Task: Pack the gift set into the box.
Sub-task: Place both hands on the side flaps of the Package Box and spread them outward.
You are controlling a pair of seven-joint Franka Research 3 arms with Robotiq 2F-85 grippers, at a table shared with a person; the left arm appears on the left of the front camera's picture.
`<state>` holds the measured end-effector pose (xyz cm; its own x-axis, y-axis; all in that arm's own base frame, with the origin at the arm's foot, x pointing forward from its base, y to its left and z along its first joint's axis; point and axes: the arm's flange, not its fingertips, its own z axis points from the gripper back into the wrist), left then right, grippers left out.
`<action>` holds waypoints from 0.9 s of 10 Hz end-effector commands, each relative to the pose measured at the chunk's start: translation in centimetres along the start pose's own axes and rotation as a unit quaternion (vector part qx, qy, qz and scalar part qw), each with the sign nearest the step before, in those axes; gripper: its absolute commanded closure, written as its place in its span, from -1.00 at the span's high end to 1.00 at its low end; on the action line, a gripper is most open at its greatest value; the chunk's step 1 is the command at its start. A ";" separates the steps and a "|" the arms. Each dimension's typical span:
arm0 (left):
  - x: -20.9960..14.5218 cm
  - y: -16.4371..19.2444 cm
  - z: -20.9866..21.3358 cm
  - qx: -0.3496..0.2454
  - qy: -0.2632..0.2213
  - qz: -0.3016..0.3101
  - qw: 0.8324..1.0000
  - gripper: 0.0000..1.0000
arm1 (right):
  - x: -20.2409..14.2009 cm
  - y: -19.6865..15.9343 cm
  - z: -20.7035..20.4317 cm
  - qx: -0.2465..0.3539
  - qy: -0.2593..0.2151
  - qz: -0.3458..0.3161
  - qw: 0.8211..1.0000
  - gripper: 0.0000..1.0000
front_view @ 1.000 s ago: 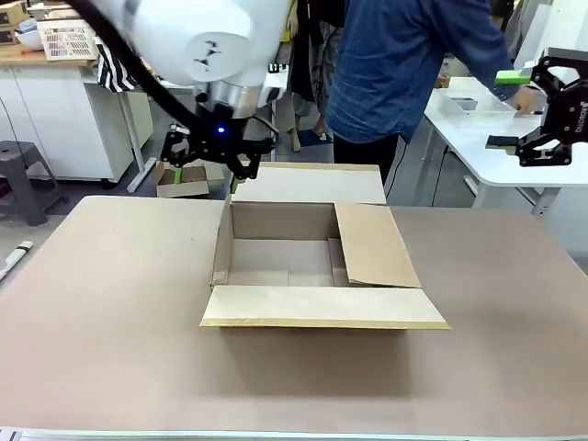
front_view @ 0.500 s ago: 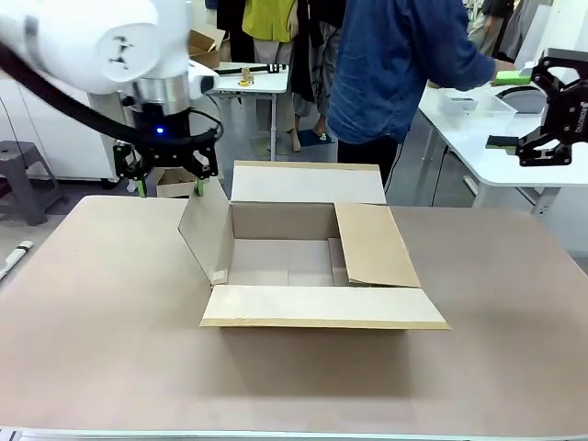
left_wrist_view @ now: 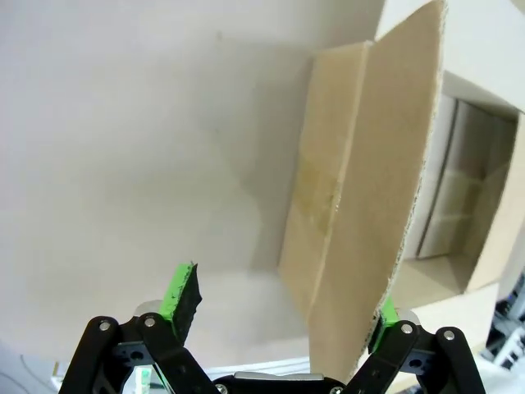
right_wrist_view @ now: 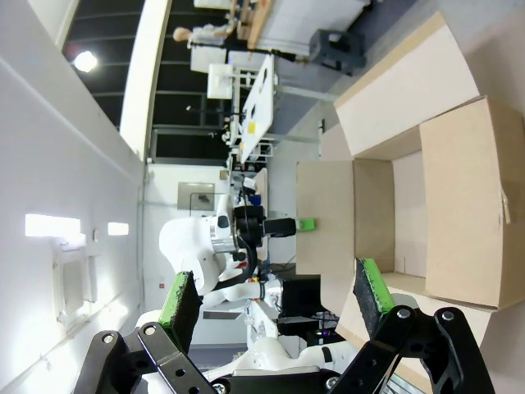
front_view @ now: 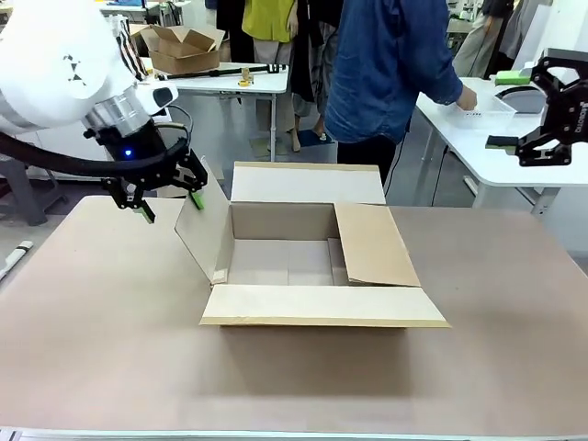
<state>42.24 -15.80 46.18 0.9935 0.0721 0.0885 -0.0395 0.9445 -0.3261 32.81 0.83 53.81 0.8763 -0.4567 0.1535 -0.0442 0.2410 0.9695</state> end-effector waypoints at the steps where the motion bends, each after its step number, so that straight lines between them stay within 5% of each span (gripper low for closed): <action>1: -0.1 2.0 -0.4 -0.055 0.010 -0.016 0.998 1.00 | 0.3 0.0 -0.3 0.009 -0.002 0.011 1.000 1.00; 3: 0.5 2.8 -1.0 -0.080 0.013 0.026 0.996 1.00 | 0.3 0.0 -0.3 0.009 -0.002 0.011 1.000 1.00; 9: 0.2 1.6 -0.3 -0.045 0.008 -0.005 0.999 1.00 | 0.0 0.0 0.0 0.000 0.000 0.000 1.000 1.00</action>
<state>42.35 -14.69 45.16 0.9958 0.0591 0.0696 -0.0240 0.9049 -0.4249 32.80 0.81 53.79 0.8765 -0.4567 0.1525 -0.0434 0.2404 0.9697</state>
